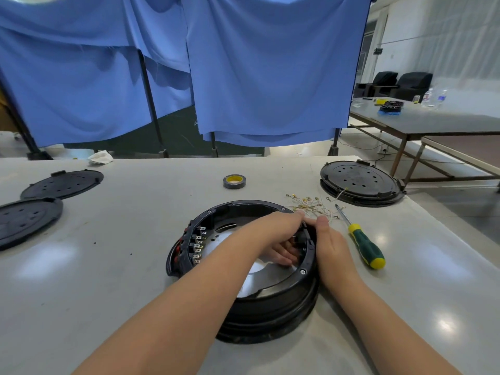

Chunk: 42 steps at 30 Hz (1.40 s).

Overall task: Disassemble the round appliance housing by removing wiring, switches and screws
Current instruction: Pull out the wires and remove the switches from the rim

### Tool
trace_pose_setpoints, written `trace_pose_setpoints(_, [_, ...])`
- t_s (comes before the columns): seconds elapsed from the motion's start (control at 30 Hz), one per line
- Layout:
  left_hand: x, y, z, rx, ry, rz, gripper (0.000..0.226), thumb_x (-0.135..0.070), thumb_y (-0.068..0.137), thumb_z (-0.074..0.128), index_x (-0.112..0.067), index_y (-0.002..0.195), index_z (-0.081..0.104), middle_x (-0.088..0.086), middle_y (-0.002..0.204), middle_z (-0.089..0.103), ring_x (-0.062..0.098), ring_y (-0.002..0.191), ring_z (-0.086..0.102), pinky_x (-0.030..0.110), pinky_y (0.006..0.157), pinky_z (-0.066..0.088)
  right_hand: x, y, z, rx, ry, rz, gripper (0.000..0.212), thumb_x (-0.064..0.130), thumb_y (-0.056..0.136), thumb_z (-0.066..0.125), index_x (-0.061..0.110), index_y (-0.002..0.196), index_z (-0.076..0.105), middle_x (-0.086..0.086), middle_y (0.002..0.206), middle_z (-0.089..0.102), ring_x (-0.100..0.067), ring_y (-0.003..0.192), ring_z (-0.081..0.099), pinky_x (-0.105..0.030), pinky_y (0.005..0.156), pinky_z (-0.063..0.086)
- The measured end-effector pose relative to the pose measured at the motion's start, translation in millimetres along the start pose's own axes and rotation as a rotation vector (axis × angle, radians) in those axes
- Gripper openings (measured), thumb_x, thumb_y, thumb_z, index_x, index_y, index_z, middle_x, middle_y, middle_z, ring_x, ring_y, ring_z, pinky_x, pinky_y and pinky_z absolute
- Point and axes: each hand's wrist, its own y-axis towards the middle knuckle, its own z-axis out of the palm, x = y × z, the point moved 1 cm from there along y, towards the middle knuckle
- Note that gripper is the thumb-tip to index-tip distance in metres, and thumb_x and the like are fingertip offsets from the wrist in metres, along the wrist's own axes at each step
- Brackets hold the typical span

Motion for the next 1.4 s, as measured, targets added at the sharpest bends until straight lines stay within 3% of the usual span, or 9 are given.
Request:
trace_pose_setpoints(0.23, [6, 7, 2, -0.008, 0.026, 0.087, 0.053, -0.052, 0.100, 0.028, -0.007, 0.086, 0.053, 0.003, 0.038, 0.054, 0.010, 0.027, 0.045, 0.008, 0.035, 0.029, 0, -1, 0, 0.000, 0.004, 0.022, 0.058, 0.060, 0.088, 0.020, 0.032, 0.101, 0.070, 0.006, 0.096, 0.073, -0.006, 0.097, 0.065, -0.028, 0.087, 0.047])
trace_pose_setpoints(0.37, [7, 9, 3, -0.034, 0.040, 0.113, 0.050, -0.051, 0.099, 0.029, -0.010, 0.086, 0.054, 0.000, 0.035, 0.053, 0.008, 0.027, 0.044, 0.008, 0.035, 0.029, -2, -2, 0, -0.024, -0.019, 0.035, 0.062, 0.057, 0.090, 0.019, 0.028, 0.102, 0.072, 0.005, 0.093, 0.073, -0.008, 0.095, 0.065, -0.026, 0.083, 0.048])
trace_pose_setpoints(0.6, [9, 12, 4, -0.053, -0.024, 0.125, 0.047, -0.050, 0.098, 0.037, -0.013, 0.074, 0.052, -0.002, 0.034, 0.047, 0.007, 0.026, 0.037, 0.009, 0.036, 0.025, -1, -4, 0, -0.041, -0.094, 0.040, 0.065, 0.055, 0.089, 0.016, 0.025, 0.103, 0.072, 0.001, 0.091, 0.073, -0.014, 0.093, 0.065, -0.039, 0.087, 0.049])
trace_pose_setpoints(0.83, [9, 12, 4, -0.027, -0.050, 0.095, 0.050, -0.051, 0.097, 0.036, -0.014, 0.066, 0.046, -0.004, 0.034, 0.042, 0.006, 0.025, 0.030, 0.008, 0.036, 0.022, 0, -4, 0, -0.051, -0.091, 0.035, 0.068, 0.057, 0.086, 0.016, 0.023, 0.100, 0.073, 0.000, 0.089, 0.073, -0.015, 0.092, 0.065, -0.039, 0.087, 0.048])
trace_pose_setpoints(1.03, [8, 11, 6, 0.024, -0.071, 0.038, 0.052, -0.053, 0.097, 0.033, -0.016, 0.060, 0.040, -0.005, 0.034, 0.033, 0.006, 0.024, 0.023, 0.010, 0.034, 0.015, -2, -2, 0, -0.054, -0.095, 0.025, 0.068, 0.057, 0.086, 0.017, 0.020, 0.095, 0.073, -0.001, 0.086, 0.073, -0.019, 0.089, 0.065, -0.040, 0.083, 0.049])
trace_pose_setpoints(1.23, [1, 5, 4, 0.186, -0.247, -0.034, 0.048, -0.040, 0.097, 0.041, -0.019, 0.054, 0.036, -0.009, 0.033, 0.024, 0.004, 0.023, 0.018, 0.013, 0.026, 0.010, -1, -3, 0, -0.114, -0.110, 0.035, 0.051, 0.052, 0.087, 0.021, 0.033, 0.062, 0.061, 0.007, 0.066, 0.064, -0.015, 0.071, 0.058, -0.028, 0.065, 0.039])
trace_pose_setpoints(1.4, [0, -2, -1, 0.276, -0.368, -0.077, 0.045, -0.046, 0.095, 0.035, -0.017, 0.061, 0.040, -0.009, 0.036, 0.026, 0.004, 0.026, 0.022, 0.014, 0.028, 0.012, -1, -3, -1, -0.091, -0.126, 0.036, 0.052, 0.050, 0.089, 0.021, 0.029, 0.068, 0.063, 0.002, 0.071, 0.067, -0.017, 0.073, 0.059, -0.032, 0.066, 0.042])
